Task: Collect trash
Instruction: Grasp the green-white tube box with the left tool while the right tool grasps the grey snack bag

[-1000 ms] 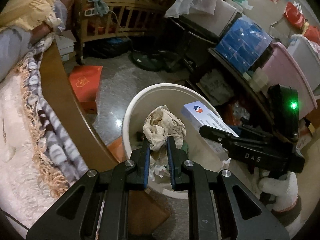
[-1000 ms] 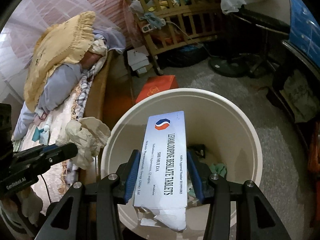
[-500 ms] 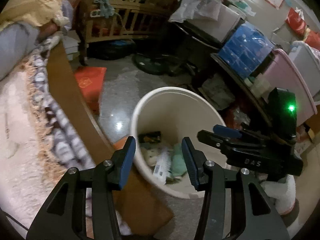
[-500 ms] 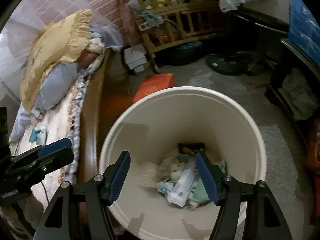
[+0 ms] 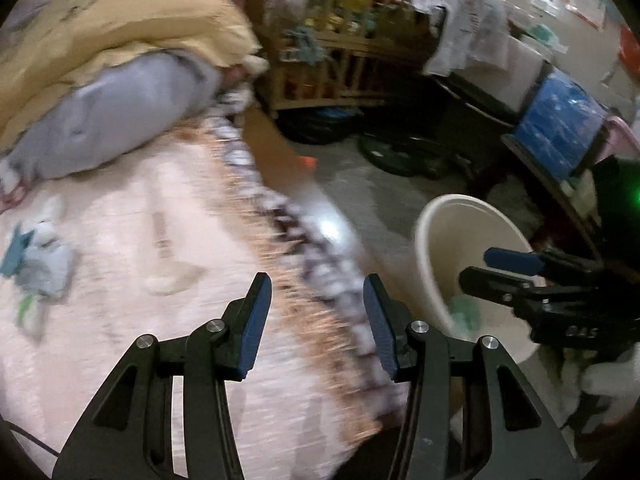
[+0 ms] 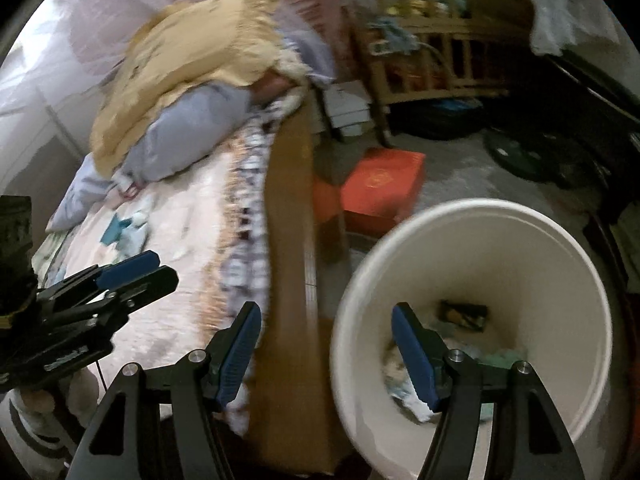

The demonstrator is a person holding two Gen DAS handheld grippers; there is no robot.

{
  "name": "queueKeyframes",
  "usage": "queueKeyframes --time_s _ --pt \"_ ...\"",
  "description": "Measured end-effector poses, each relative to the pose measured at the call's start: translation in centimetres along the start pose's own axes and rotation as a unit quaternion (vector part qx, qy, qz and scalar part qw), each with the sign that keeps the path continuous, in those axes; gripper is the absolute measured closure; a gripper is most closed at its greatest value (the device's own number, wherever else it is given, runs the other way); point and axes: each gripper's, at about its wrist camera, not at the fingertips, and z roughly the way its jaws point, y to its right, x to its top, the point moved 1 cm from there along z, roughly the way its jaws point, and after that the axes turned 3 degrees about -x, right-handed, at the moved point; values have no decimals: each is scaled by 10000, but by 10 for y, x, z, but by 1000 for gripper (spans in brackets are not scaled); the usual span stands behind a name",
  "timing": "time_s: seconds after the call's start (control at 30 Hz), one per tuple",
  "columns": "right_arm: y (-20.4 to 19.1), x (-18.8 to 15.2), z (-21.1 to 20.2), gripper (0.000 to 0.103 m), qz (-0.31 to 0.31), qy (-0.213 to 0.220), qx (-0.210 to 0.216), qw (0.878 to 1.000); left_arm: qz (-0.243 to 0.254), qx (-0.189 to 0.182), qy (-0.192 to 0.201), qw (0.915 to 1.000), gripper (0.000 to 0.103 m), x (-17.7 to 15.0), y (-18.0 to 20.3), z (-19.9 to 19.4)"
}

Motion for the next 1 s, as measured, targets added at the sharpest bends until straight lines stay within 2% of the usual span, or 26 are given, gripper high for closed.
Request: queueKeyframes --time_s 0.23,0.47,0.6,0.7,0.77,0.87,1.0 --pt "-71 16 24 37 -470 -133 319 9983 -408 520 77 9978 57 -18 -70 -29" --pt "-148 25 56 36 -1088 -361 587 9917 -922 967 95 9910 57 -46 -150 -62" --pt "-183 29 71 34 -1385 -440 725 9867 -1373 1251 69 9826 56 -64 -205 -79" --pt "-209 32 83 31 -1684 -518 765 9814 -1735 1381 63 9751 45 -72 -238 -85" --pt "-225 33 92 31 -1858 -587 796 9776 -1983 1431 99 9696 44 -74 -261 -86" --pt "-239 36 100 31 -1966 -639 860 9746 -2362 1563 129 9590 43 -70 -295 -78" --pt "-252 49 112 30 -1990 -628 930 9736 -2531 1659 218 9529 44 -58 -321 -59"
